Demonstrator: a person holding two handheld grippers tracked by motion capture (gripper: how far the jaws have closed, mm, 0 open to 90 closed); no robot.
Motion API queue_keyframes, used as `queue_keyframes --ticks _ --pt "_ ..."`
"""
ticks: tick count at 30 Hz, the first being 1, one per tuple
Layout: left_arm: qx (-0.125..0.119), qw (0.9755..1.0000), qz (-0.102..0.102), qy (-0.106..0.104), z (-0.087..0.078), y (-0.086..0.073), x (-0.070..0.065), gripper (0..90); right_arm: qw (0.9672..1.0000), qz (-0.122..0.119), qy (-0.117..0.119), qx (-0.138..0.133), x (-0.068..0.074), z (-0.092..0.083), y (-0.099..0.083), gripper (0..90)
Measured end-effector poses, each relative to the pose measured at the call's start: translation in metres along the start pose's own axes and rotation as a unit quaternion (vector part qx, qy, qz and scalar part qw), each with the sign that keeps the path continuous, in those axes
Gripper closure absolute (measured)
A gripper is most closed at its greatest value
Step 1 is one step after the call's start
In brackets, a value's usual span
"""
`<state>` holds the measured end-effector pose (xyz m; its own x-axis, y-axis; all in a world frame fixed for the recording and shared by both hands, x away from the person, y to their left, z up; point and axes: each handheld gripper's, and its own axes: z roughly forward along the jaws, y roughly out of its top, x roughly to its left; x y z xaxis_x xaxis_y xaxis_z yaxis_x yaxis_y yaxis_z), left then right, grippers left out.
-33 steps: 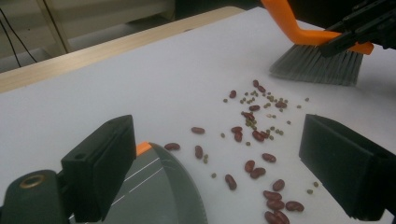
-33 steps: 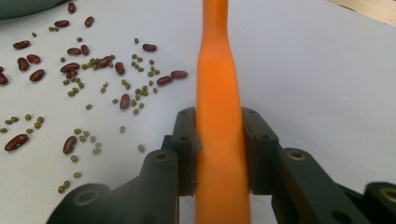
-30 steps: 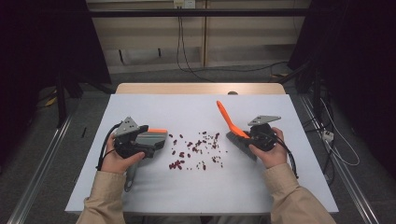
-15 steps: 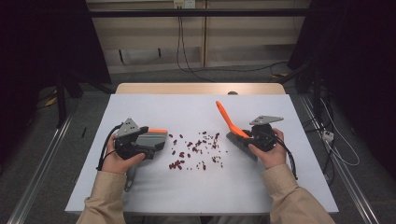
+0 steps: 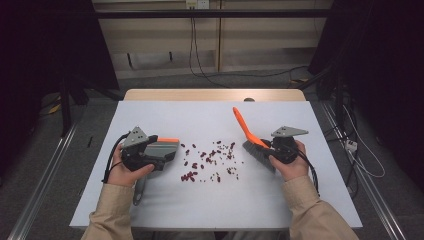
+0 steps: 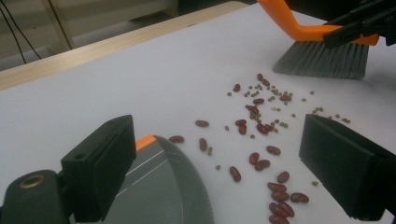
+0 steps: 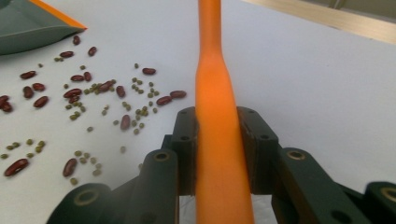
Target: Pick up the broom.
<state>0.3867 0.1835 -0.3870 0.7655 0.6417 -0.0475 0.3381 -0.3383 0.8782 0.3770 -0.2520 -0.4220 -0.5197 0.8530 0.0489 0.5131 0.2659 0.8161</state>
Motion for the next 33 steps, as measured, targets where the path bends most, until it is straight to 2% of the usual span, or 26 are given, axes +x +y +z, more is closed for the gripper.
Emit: queue_keyframes --ticks 6,10,13,15,16,18,21,26,30,33 --pt "0.006 1.0000 0.003 0.002 0.000 -0.001 -0.001 11.0 0.9996 0.001 -0.026 -0.003 0.009 0.002 -0.001 71.0" --pt "0.009 0.9999 0.010 0.001 -0.001 -0.002 -0.002 11.0 0.9995 -0.006 -0.031 0.002 0.014 0.002 0.000 71.2" --pt "0.007 0.9999 0.008 0.003 -0.002 -0.002 -0.003 11.0 0.9994 -0.001 -0.033 0.002 0.015 0.003 0.001 71.3" --pt "0.007 0.9999 0.007 0.004 -0.003 -0.003 -0.002 11.0 0.9997 0.016 -0.016 -0.001 0.015 0.003 0.002 71.3" --pt "0.007 1.0000 0.006 0.003 -0.003 -0.003 -0.002 11.0 0.9998 0.015 -0.012 -0.002 0.015 0.004 0.003 71.3" --pt "0.009 0.9999 0.006 0.002 -0.002 -0.005 -0.001 10.9 0.9997 -0.002 -0.022 -0.005 0.016 0.006 0.007 71.3" --pt "0.015 0.9999 0.008 0.002 0.000 -0.008 -0.001 10.9 0.9998 -0.005 -0.011 -0.018 0.014 0.009 0.013 71.3" --pt "0.025 0.9996 0.009 -0.004 0.002 -0.011 -0.001 10.9 0.9993 -0.009 -0.016 -0.031 0.004 0.014 0.023 71.3" --pt "0.023 0.9997 0.010 -0.005 0.002 -0.012 -0.001 10.8 0.9991 -0.001 -0.013 -0.041 -0.005 0.024 0.030 71.3" --pt "0.022 0.9997 0.008 -0.003 0.002 -0.012 -0.001 9.9 0.9989 -0.011 -0.019 -0.041 -0.009 0.034 0.035 71.3"
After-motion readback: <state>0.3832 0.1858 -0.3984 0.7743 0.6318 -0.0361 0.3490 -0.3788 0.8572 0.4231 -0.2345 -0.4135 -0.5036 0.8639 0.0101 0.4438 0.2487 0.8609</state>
